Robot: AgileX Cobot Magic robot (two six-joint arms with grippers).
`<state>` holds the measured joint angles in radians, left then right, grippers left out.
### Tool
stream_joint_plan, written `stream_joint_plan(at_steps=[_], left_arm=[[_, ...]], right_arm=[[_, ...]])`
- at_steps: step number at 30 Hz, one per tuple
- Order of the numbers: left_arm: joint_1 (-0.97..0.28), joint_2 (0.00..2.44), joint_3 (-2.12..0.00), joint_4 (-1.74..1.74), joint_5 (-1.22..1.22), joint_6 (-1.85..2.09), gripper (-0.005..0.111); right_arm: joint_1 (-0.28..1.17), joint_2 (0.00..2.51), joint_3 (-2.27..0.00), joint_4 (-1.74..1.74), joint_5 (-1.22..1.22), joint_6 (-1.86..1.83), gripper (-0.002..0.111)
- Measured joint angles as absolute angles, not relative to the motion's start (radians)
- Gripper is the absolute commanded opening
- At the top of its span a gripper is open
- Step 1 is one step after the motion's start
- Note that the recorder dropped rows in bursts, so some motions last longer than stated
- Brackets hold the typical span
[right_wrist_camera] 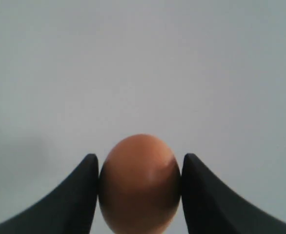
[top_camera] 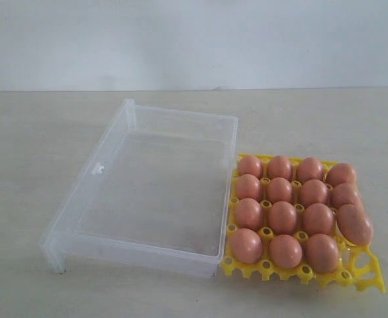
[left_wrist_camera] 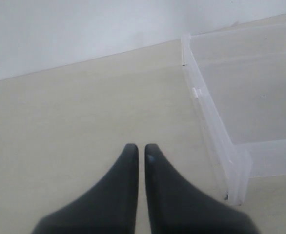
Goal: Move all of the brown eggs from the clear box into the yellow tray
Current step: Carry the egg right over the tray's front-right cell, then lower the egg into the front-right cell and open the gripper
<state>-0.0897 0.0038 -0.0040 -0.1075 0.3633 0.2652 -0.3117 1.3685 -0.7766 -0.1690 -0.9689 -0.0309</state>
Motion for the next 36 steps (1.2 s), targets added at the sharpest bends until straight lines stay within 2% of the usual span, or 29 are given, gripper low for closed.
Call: stream_joint_plan(at_steps=[6,10,13,18,24,27,30,36], left_arm=[[-0.09,0.004,-0.004,-0.108,0.363,0.265,0.004],[-0.09,0.004,-0.004,-0.108,0.363,0.265,0.004],[-0.09,0.004,-0.004,-0.108,0.363,0.265,0.004],[-0.09,0.004,-0.004,-0.108,0.363,0.265,0.004],[-0.09,0.004,-0.004,-0.108,0.363,0.265,0.004],[-0.09,0.004,-0.004,-0.108,0.363,0.265,0.004],[-0.09,0.004,-0.004,-0.108,0.363,0.265,0.004],[-0.09,0.004,-0.004,-0.108,0.363,0.265,0.004]], right_arm=[[-0.313,1.362,-0.805,-1.023,-0.886,0.688,0.0],[-0.313,1.362,-0.782,-1.532,-1.108,0.941,0.0],[-0.336,1.362,-0.679,-1.717,-1.203,0.989,0.0],[-0.455,1.362,-0.535,-1.751,-1.211,0.903,0.0],[-0.717,1.357,-0.368,-1.751,-1.211,0.906,0.0],[-0.729,1.357,-0.294,-1.751,-1.209,0.86,0.0],[-0.73,1.352,-0.227,-1.75,-1.093,0.725,0.0],[-0.73,1.351,-0.213,-1.75,-0.999,0.539,0.0]])
